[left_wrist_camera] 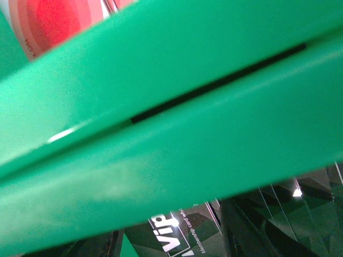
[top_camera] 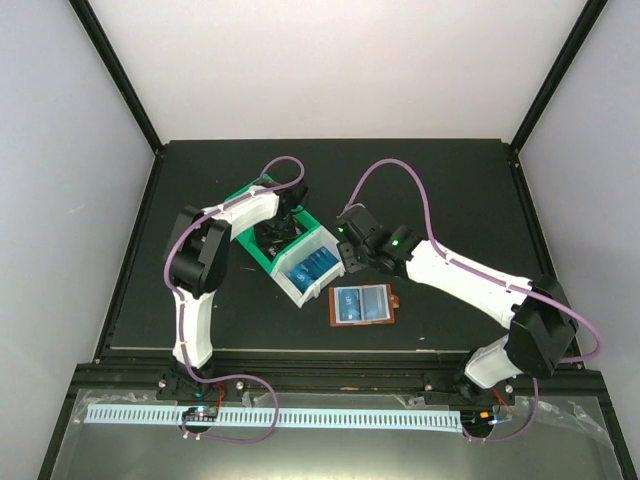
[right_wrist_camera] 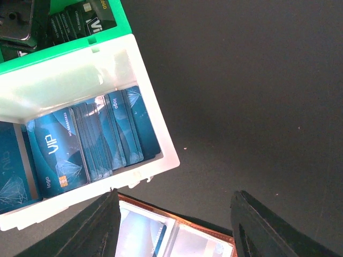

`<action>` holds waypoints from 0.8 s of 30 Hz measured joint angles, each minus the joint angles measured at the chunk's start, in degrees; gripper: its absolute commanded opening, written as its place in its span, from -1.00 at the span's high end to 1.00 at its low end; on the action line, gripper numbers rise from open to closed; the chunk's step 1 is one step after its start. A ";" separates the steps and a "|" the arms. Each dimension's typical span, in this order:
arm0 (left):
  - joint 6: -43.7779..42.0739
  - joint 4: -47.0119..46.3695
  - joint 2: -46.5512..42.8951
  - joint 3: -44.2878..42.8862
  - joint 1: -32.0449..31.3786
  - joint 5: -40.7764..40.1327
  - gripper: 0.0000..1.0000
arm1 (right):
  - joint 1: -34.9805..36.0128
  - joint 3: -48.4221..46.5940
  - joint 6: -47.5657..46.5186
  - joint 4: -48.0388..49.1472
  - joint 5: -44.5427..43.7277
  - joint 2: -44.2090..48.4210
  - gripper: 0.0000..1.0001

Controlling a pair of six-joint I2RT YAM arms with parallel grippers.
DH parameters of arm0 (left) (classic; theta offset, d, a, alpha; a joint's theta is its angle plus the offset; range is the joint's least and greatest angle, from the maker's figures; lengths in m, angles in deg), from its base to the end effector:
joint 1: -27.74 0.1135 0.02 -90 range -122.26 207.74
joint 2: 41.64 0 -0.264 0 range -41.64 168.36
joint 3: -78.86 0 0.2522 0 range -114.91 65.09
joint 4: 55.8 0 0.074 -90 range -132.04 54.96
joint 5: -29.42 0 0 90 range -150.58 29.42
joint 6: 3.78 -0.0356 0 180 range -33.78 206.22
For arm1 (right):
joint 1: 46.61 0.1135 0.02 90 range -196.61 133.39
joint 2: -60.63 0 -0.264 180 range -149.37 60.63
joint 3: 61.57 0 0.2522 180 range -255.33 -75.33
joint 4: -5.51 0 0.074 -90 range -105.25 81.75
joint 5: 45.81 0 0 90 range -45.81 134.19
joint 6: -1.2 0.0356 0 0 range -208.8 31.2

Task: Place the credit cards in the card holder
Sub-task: Pick up the credit card from the storage box.

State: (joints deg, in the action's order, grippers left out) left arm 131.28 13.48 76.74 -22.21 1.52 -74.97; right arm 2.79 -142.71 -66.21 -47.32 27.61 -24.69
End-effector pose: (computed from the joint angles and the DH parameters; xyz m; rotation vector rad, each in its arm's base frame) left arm 0.3562 -0.1656 0.1624 -0.4915 2.8953 0.2504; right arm 0.2087 0.2279 0.2675 -0.4762 2.4647 0.1408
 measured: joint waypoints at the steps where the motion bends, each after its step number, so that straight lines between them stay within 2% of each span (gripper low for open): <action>1: -0.04 0.22 0.02 -0.15 0.00 -0.24 -0.06 | 0.00 0.00 -0.04 0.00 -0.02 -0.02 -0.17; 7: -0.52 0.57 0.46 -0.66 -0.04 -0.70 0.04 | 0.00 0.00 -0.09 -0.31 -0.04 -0.17 -0.17; 10: -0.79 0.50 0.59 -0.74 -0.11 -0.79 0.35 | 0.00 0.00 -0.02 -0.59 -0.04 -0.31 -0.17; 12: -0.96 0.35 0.83 -0.76 -0.11 -0.74 0.47 | 0.00 0.00 0.00 -0.87 -0.04 -0.48 -0.17; 24: -1.66 0.04 0.87 -1.05 -0.17 -0.70 0.50 | 0.00 -0.11 0.46 -1.84 0.00 -1.01 -0.17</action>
State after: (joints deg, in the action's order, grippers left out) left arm 129.62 13.53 77.62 -23.26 1.35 -75.67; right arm 2.79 -142.82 -65.75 -49.16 27.61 -25.70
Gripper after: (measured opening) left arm 0.255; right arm 0.583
